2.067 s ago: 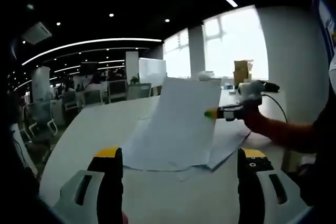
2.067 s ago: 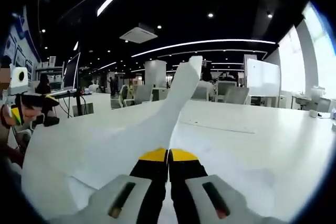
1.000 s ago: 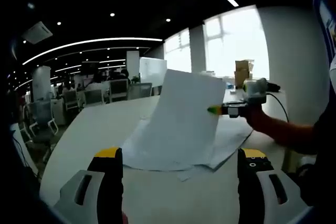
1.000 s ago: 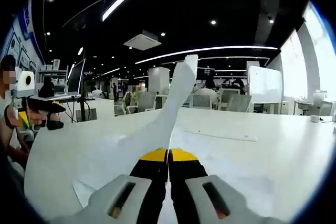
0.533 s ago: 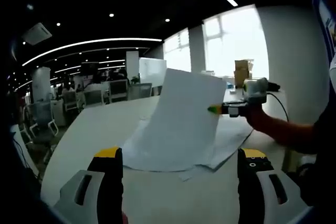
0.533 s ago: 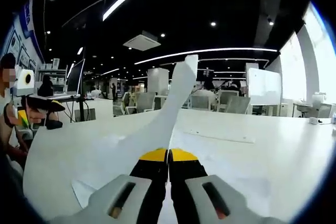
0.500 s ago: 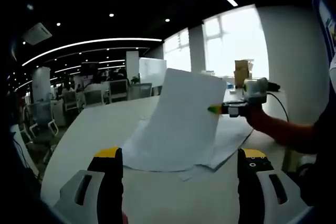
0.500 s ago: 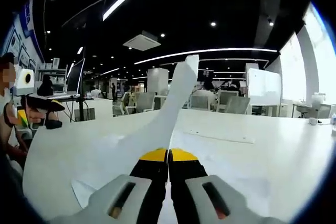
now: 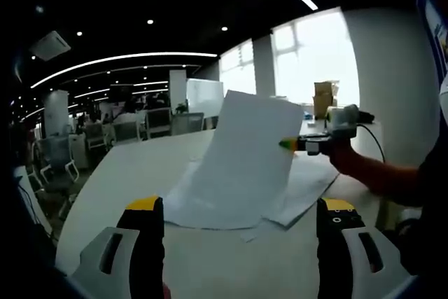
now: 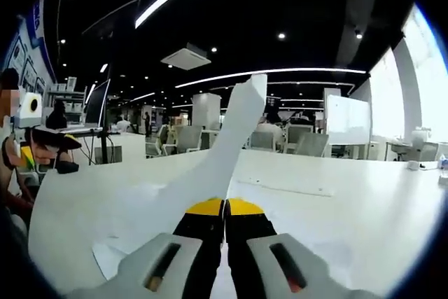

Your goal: Organize the stack of printing papers by aligning and flattening the scattered papers on the table

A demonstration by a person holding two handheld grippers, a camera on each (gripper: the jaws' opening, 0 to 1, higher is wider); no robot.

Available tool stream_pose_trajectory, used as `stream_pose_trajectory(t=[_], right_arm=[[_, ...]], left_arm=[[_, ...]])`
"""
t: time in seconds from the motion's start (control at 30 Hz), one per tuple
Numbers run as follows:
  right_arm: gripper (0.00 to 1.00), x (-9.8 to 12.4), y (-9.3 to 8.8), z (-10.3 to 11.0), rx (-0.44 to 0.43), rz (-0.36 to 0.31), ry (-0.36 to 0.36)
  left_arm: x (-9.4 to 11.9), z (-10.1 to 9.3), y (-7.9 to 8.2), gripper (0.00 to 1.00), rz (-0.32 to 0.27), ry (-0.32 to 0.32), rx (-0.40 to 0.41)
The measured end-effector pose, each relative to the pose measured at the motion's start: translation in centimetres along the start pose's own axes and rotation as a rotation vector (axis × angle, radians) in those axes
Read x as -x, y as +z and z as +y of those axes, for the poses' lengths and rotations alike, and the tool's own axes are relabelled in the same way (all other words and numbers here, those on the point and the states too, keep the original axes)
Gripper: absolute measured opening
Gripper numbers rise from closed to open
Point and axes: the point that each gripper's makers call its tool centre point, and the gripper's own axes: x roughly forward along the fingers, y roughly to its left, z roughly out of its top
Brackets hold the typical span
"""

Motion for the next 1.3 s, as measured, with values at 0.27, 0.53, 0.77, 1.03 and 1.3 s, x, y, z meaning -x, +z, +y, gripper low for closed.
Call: stream_pose_trajectory(t=[0.27,0.53,0.77,1.03,1.3], right_arm=[[0.00,0.2,1.5,0.2,0.034,-0.038,0.012],[0.00,0.1,1.8,0.2,0.050,-0.043,0.011],[0.00,0.6,2.7,0.6,0.029,-0.065,0.029],[0.00,1.2,3.5,1.0,0.017,-0.085,0.042],[0.00,2.0,5.1,1.5,0.019,-0.111,0.052]], left_arm=[[0.1,0.0,0.1,0.92,-0.004,0.000,0.002],[0.4,0.1,0.3,0.92,-0.009,0.002,-0.001],[0.4,-0.1,0.6,0.91,-0.022,-0.002,-0.004],[0.4,-0.3,0.6,0.92,-0.018,-0.009,-0.013],[0.4,-0.2,0.7,0.92,-0.018,-0.006,-0.010]])
